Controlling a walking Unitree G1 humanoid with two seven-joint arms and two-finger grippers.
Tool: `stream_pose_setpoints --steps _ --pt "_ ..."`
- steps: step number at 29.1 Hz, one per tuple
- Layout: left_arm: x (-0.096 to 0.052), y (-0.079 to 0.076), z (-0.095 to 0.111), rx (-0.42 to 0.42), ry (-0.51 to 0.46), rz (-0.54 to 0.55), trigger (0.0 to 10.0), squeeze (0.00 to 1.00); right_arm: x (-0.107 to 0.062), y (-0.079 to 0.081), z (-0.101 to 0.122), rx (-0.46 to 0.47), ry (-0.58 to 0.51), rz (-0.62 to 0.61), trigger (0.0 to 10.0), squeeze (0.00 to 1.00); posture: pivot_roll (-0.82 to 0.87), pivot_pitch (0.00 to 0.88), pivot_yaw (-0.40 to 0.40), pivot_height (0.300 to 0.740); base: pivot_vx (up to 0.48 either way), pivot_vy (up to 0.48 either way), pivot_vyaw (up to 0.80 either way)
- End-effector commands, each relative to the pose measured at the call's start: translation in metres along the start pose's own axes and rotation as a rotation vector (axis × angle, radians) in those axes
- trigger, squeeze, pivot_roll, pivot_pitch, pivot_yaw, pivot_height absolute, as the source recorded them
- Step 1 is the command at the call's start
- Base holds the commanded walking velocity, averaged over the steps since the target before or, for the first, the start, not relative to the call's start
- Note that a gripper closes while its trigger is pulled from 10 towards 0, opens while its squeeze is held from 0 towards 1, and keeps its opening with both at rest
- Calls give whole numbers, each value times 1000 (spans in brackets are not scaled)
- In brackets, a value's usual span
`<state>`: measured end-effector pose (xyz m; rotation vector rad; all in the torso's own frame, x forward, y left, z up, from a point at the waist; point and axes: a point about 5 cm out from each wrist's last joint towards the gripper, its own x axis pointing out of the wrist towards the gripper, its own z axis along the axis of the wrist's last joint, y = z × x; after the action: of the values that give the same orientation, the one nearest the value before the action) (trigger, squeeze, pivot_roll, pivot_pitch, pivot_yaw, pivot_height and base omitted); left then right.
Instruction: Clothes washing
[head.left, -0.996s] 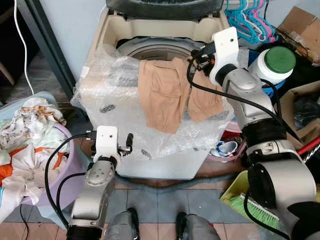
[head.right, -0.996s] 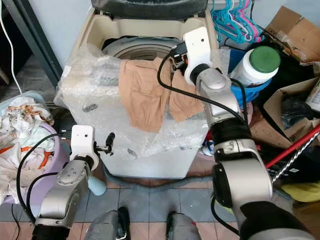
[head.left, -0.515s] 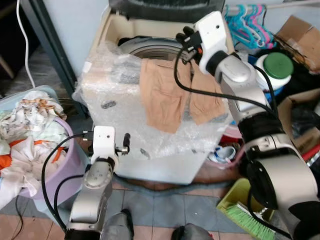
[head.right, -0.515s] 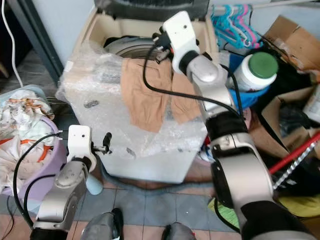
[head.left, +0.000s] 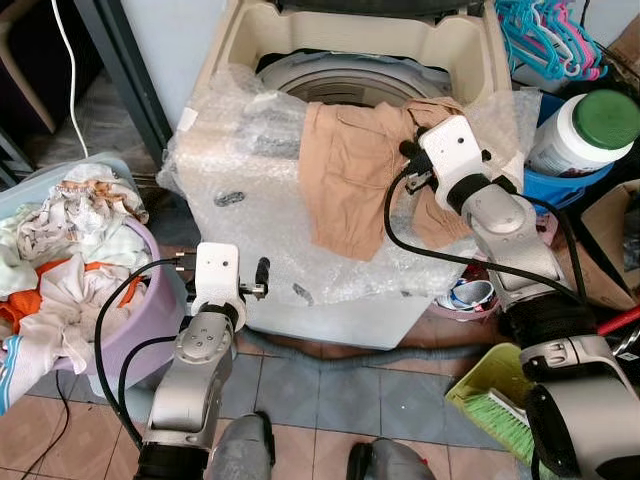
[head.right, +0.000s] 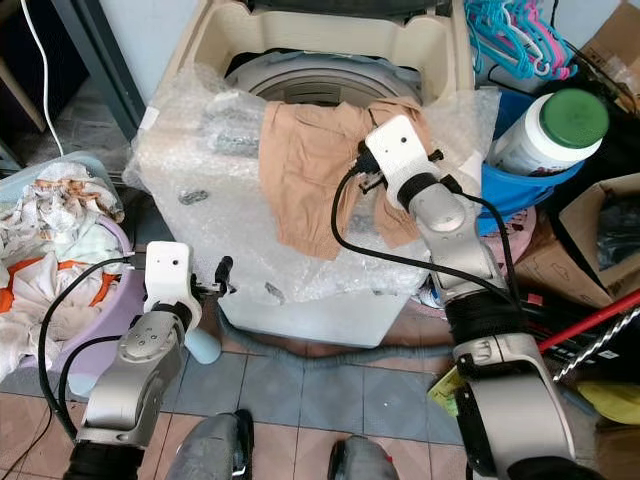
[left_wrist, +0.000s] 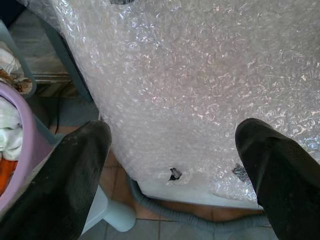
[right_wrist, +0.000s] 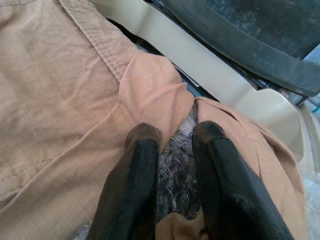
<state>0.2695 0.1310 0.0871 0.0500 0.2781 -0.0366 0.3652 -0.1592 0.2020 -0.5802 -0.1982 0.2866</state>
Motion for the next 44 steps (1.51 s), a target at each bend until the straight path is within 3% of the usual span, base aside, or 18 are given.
stream_pose_setpoints --steps 1,4,9,15,16,17,18,19,20,21,23,25,34,41,44 --pt "-2 2 -3 7 14 3 10000 0 -3 -10 13 -44 -66 -65 10000 1000 -10 103 23 740 0 0 0" --pt "-3 5 -4 7 15 12 10000 0 -6 -12 15 -64 -65 -90 10000 1000 -1 101 20 740 0 0 0" --pt "-4 6 -5 9 20 15 10000 0 -11 -14 -6 -59 74 -119 10000 1000 -3 99 24 740 0 0 0" --pt "-2 5 -3 14 18 4 10000 0 -19 1 -32 63 218 -46 10000 1000 -3 96 31 740 0 0 0" --pt "-1 5 -3 15 18 4 10000 0 -19 1 -35 81 240 -54 6510 1000 -3 96 31 740 0 0 0" --pt "-1 5 -3 16 19 4 10000 0 -19 0 -36 98 246 -61 0 973 -2 96 29 740 0 0 0" --pt "-1 6 -3 17 19 4 10000 0 -19 0 -37 111 251 -65 0 973 -2 96 29 740 0 0 0" --pt "-1 6 -3 18 20 5 10000 0 -18 -2 -38 137 258 -80 0 839 -1 96 28 740 0 0 0" --pt "-1 6 -3 18 21 5 10000 0 -18 -4 -38 149 262 -89 0 839 -1 96 28 740 0 0 0" --pt "-2 5 -4 18 23 6 10000 0 -17 -6 -39 180 269 -100 0 192 -1 97 26 740 0 0 0" --pt "-2 5 -4 17 25 6 10000 0 -14 -6 -39 226 274 -108 0 0 -1 97 26 740 0 0 0" --pt "-3 3 -5 16 27 4 10000 0 -7 -8 -33 292 254 -120 0 0 0 99 22 740 0 0 0" --pt "-3 5 -6 16 31 15 10000 0 5 -12 -18 365 198 -58 0 0 2 106 15 740 0 0 0" --pt "-4 3 -7 12 34 17 10000 0 26 -23 4 335 151 120 0 0 -1 108 4 740 0 0 0" --pt "-1 4 -7 9 32 24 10000 0 33 -28 11 322 142 140 0 0 3 104 -7 740 0 0 0"
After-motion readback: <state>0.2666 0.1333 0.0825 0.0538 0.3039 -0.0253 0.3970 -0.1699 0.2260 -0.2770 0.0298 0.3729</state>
